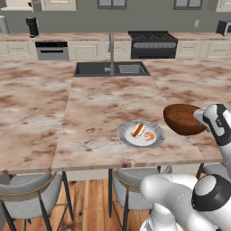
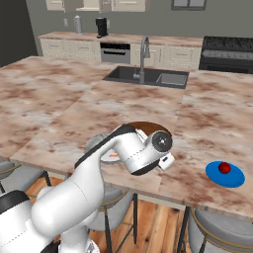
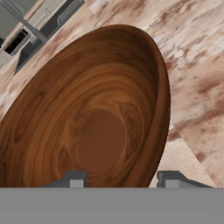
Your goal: Take the smaller bowl and place it next to the appetizer plate on the dining counter , and place the larger bowl next to the plate with cooked food.
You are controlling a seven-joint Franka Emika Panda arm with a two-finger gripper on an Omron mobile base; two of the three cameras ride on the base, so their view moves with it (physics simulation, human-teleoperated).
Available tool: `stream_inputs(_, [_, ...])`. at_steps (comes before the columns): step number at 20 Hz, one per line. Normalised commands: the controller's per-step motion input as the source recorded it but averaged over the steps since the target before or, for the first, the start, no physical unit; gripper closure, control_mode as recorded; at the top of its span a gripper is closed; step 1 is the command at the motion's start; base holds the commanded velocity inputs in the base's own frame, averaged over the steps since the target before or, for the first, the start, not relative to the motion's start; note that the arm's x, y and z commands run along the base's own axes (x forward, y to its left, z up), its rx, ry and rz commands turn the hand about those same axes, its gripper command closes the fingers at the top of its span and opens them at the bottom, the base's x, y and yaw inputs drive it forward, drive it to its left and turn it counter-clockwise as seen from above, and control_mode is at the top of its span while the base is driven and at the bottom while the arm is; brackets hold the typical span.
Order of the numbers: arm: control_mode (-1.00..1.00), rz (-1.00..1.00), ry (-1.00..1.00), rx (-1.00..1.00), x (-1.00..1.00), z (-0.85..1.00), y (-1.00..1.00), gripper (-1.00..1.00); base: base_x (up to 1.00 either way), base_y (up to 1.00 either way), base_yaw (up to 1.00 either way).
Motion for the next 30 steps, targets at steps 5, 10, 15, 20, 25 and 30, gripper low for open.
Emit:
stream_inputs(5, [-1.0,0.0,0.0,0.0,0.06,-0.15,-0.11,1.0,0.0,0.0,0.0])
stream_inputs(10, [-1.0,0.0,0.0,0.0,0.02,-0.19,-0.08,1.0,0.0,0.0,0.0])
stream_inputs(15, [-1.0,0.0,0.0,0.0,0.11,-0.19,0.0,1.0,0.0,0.0,0.0])
stream_inputs(20, [-1.0,0.0,0.0,0.0,0.13,-0.21,0.0,1.0,0.0,0.0,0.0])
stream_inputs(25, [-1.0,0.0,0.0,0.0,0.12,-0.25,-0.03,1.0,0.0,0.0,0.0])
stream_inputs(30, [-1.0,0.0,0.0,0.0,0.13,-0.27,-0.09,1.0,0.0,0.0,0.0])
